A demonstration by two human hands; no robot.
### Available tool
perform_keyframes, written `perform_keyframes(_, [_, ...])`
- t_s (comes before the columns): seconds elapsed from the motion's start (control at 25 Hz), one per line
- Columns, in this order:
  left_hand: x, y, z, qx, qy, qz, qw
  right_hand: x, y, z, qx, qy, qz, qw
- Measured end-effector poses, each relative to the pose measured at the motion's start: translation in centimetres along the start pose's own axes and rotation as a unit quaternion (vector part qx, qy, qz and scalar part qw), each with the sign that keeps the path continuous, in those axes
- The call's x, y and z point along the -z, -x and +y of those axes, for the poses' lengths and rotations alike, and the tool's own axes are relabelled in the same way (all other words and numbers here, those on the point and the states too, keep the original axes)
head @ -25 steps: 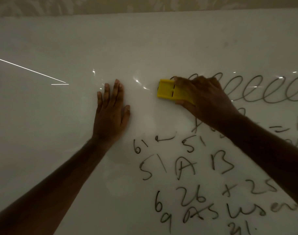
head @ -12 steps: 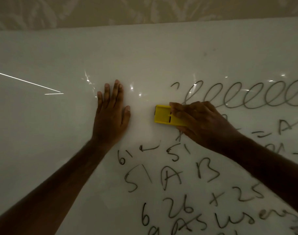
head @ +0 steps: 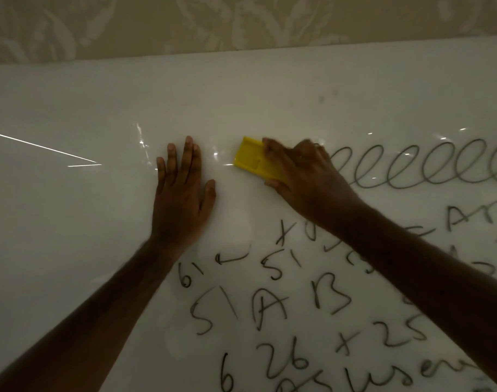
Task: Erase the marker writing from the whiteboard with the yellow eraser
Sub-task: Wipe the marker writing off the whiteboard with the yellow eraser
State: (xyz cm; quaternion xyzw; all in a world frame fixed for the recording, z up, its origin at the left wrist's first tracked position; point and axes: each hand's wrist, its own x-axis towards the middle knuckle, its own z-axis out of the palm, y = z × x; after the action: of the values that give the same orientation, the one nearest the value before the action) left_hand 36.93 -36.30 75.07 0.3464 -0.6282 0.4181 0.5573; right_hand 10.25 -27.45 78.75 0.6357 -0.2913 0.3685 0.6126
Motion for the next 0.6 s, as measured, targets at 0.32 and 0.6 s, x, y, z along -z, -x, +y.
perform_keyframes(0.32, [-0.4, -0.2, 2.7, -0.053, 0.005, -0.016, 0.998, 3.1, 4.2, 6.2, 0.003, 0.007, -0.037, 0.999])
perform_keyframes(0.6, [-1.5, -1.9, 6.8, -0.090, -0.002, -0.014, 0.996, 1.8, 1.5, 4.9, -0.033, -0.006, -0.003, 0.999])
